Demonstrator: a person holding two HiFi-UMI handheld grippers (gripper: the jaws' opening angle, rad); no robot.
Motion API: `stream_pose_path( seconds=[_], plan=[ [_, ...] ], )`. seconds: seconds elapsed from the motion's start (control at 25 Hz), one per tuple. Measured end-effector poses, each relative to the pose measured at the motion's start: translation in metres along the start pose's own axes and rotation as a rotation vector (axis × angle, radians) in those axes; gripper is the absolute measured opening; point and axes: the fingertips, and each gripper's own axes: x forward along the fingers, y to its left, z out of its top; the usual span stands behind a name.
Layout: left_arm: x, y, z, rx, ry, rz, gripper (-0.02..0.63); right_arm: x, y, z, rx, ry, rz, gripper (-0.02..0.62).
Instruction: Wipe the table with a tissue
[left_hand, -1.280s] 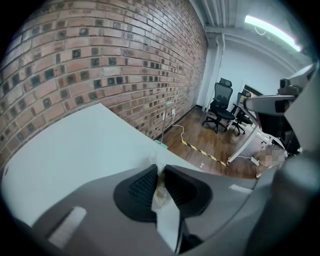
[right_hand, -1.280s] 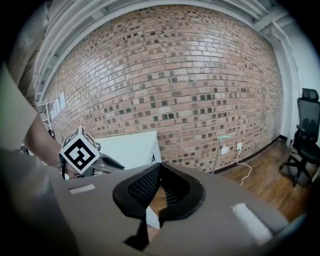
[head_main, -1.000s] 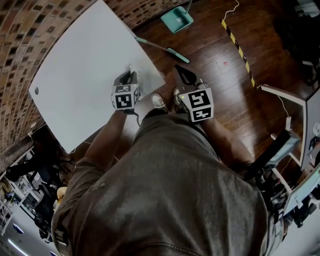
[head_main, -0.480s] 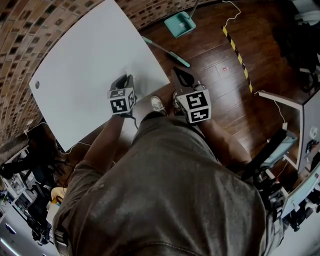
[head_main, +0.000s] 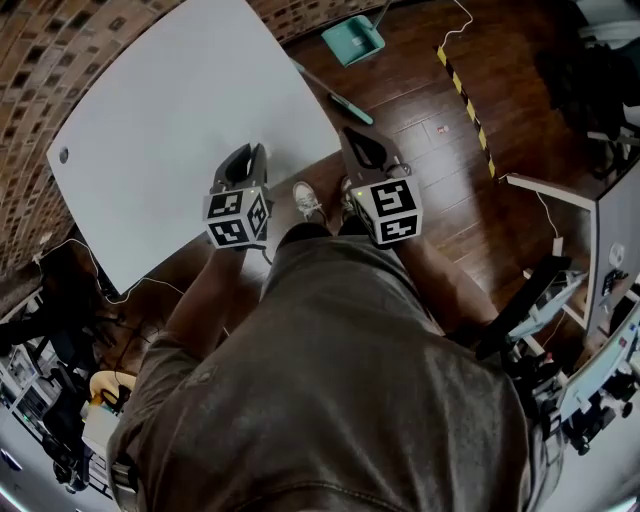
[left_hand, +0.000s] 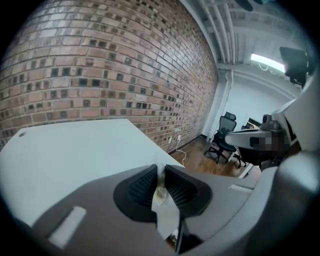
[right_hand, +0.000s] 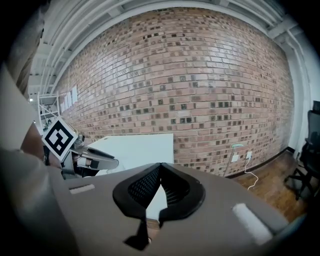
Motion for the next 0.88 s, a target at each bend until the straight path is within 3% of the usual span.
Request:
stream_pose_path(
  seconds=[0.24,0.44,0.88],
  plan=[
    [-0.038,-0.014,-0.003,-0.031,-0.086,0.06,0.048,-0.015,0.031,0.003,-0.059,-0.037,0.106,0.014],
    [-0.076,-0.029,-0.009,-0.065,-0.154,0.162,0.048,-0.036,0.042,0.001,-0.104,-0.056,0.206,0.014],
    [-0.148,-0.1,-0.041,-0.131,-0.221,0.267,0.048,-0.114,0.041,-0.015,-0.118,-0.118,0.311,0.014]
  ],
)
